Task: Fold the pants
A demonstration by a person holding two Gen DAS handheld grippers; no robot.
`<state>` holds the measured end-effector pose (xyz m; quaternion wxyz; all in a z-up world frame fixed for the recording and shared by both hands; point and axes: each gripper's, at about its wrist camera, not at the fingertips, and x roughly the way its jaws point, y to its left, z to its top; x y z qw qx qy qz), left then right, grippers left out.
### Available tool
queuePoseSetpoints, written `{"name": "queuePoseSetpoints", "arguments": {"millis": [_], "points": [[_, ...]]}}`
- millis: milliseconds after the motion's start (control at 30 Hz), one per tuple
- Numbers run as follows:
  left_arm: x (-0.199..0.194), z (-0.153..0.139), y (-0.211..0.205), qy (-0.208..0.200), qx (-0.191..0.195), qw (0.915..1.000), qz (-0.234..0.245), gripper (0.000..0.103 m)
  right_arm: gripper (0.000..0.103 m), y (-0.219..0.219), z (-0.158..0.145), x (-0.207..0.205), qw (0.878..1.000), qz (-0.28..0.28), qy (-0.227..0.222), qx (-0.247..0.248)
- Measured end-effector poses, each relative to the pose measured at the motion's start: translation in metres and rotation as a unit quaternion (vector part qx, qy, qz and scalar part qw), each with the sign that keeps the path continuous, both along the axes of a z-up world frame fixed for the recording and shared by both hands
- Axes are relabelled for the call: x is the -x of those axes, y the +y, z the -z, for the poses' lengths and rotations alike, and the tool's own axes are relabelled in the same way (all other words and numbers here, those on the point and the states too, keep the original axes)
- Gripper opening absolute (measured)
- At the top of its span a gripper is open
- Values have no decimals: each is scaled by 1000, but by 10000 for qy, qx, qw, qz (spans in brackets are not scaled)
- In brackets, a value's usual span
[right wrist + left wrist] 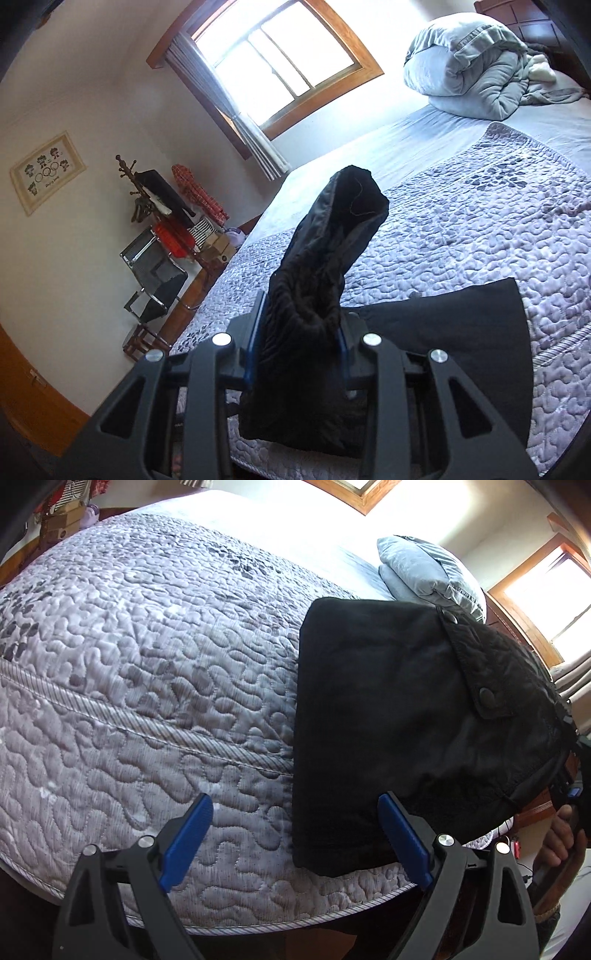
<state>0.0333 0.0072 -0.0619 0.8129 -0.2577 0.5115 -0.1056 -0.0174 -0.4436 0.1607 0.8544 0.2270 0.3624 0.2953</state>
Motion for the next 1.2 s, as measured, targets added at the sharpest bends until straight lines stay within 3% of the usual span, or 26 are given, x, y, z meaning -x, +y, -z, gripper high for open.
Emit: {"name": "queuePoseSetpoints", "arguments": {"millis": [400, 700, 933, 1067, 1200], "points": [[-18, -9, -38, -55, -200, 9991, 373, 91, 31, -77, 44, 2, 9955, 776, 514, 176], [-24, -8, -51, -26, -381, 9980, 501, 91, 31, -107, 122, 6, 9864, 1052, 1257, 142], [-30, 4, -51, 210, -341, 9979, 515, 91, 34, -115, 154, 17, 9811, 1111, 1583, 67], [-32, 15, -50, 416, 36, 9973, 609, 91, 37, -116, 159, 20, 9801, 1110, 1646, 18], [-37, 29, -45, 786, 1035, 9896, 620, 91, 42, -117, 158, 20, 9799, 1106, 1657, -28]]}}
